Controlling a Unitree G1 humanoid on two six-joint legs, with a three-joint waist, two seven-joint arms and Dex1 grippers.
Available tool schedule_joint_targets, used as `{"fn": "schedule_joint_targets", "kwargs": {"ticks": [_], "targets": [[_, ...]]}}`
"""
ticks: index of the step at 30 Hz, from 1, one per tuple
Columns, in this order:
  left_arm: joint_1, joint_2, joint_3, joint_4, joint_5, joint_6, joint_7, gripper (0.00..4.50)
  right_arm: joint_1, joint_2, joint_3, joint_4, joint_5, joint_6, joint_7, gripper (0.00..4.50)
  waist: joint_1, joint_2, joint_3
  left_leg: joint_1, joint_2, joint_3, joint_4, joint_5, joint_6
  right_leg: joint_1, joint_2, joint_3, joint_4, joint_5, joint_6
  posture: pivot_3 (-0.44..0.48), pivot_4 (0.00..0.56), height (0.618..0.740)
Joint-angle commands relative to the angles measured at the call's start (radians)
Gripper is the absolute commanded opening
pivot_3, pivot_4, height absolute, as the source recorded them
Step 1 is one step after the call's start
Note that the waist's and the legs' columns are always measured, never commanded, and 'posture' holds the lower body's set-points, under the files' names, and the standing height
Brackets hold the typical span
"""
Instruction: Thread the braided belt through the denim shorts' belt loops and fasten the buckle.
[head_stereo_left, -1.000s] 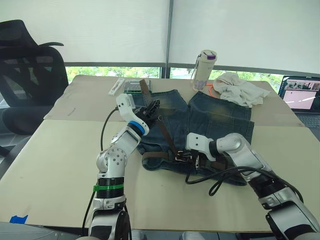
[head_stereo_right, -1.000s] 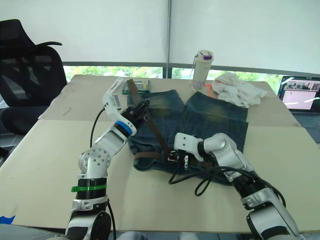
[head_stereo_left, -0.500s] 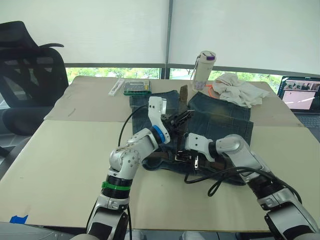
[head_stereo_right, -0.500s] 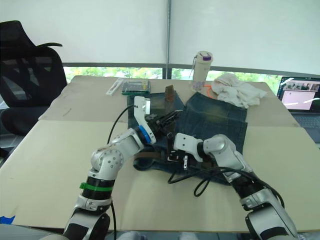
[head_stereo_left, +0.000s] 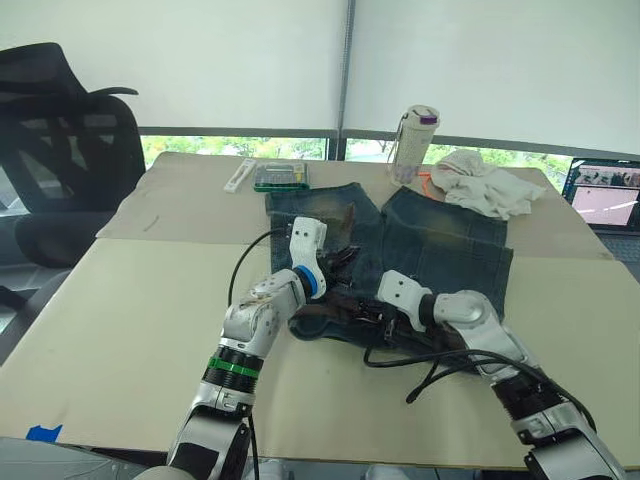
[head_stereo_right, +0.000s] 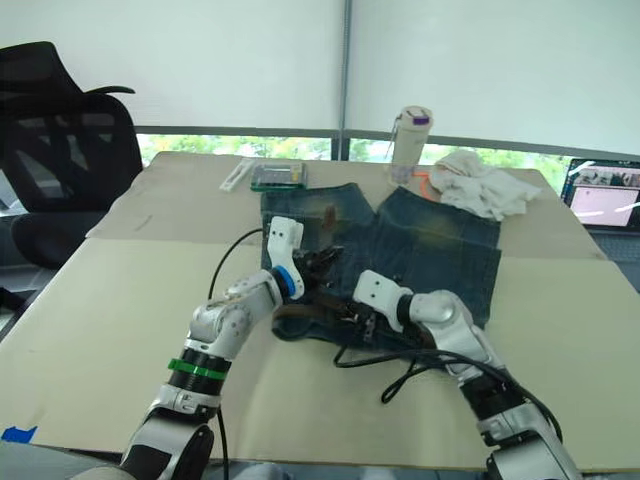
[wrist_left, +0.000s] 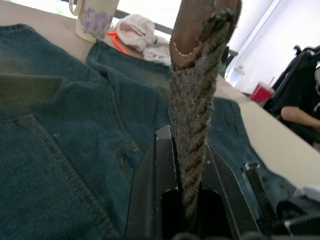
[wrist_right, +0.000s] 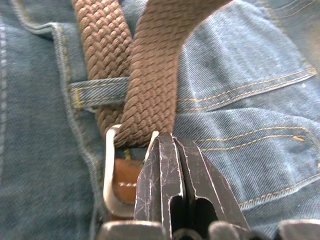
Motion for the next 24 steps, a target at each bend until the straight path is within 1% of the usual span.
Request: {"fn": "schedule_joint_targets", "kwargs": {"ticks": [1,5,8,11,14,18,20,23,24], "targets": [[-0.005,-0.019,-0.011,-0.020,0.014,-0.027,-0.028,0.00,0.066,-0.014,0.003,0.011,-0.008,0.019,-0.009,0.04,0.004,0.000,0.000,-0.002,0.000,0.000,0.000,0.000,0.000,-0.003,0.000,0.000,0.000,0.000,0.000,0.000,0.150,0.740],[-0.007,-0.025,-0.010,-0.017,0.025,-0.033,-0.042,0.00,0.083,-0.010,-0.040,-0.042,0.024,0.042,-0.020,0.04,0.011,0.001,0.001,-0.006,0.000,-0.001,0.000,0.001,0.001,-0.005,0.000,-0.003,0.000,0.000,0.000,0.000,0.150,0.740],[-0.011,-0.033,-0.009,-0.022,0.028,-0.059,-0.063,0.00,0.100,-0.010,-0.084,-0.087,0.073,0.048,-0.018,0.04,0.016,0.002,0.001,-0.008,0.000,-0.001,0.000,0.003,0.005,-0.006,0.000,-0.004,-0.001,0.000,0.000,0.000,0.150,0.740],[-0.011,-0.037,-0.030,-0.040,0.035,-0.075,-0.098,0.00,0.128,0.013,-0.169,-0.131,0.153,0.056,-0.050,0.04,0.017,0.003,0.002,-0.013,0.000,-0.004,0.000,0.003,0.005,-0.007,-0.001,-0.009,-0.006,0.000,0.000,0.000,0.150,0.740],[-0.009,-0.028,-0.088,-0.036,0.092,-0.113,-0.128,0.00,0.154,0.028,-0.297,-0.172,0.234,0.099,-0.122,0.04,0.020,0.006,0.003,-0.017,-0.001,-0.005,0.000,0.003,0.005,-0.009,-0.001,-0.012,-0.008,0.001,0.000,0.000,0.150,0.740],[-0.002,-0.029,-0.113,-0.020,0.146,-0.164,-0.129,0.00,0.181,0.034,-0.414,-0.233,0.308,0.154,-0.186,0.04,0.022,0.007,0.004,-0.025,-0.003,-0.005,0.000,0.005,0.003,-0.018,0.000,-0.012,-0.007,0.002,0.002,0.000,0.150,0.740],[-0.002,-0.030,-0.123,-0.011,0.179,-0.199,-0.123,0.00,0.190,0.041,-0.456,-0.276,0.348,0.192,-0.215,0.04,0.022,0.008,0.005,-0.028,-0.003,-0.005,0.000,0.008,0.000,-0.021,0.002,-0.013,-0.007,0.002,0.002,0.000,0.150,0.740],[-0.009,-0.031,-0.145,0.002,0.236,-0.259,-0.115,0.00,0.205,0.053,-0.503,-0.374,0.429,0.281,-0.247,0.04,0.020,0.008,0.005,-0.028,-0.003,-0.004,0.000,0.007,0.001,-0.021,0.004,-0.013,-0.006,0.002,0.002,0.000,0.150,0.740],[-0.011,-0.017,-0.184,0.009,0.290,-0.302,-0.117,0.00,0.212,0.068,-0.524,-0.447,0.530,0.368,-0.257,0.60,0.019,0.009,0.005,-0.028,-0.003,-0.004,0.000,0.007,0.002,-0.021,0.004,-0.013,-0.006,0.002,0.002,0.000,0.150,0.740]]}}
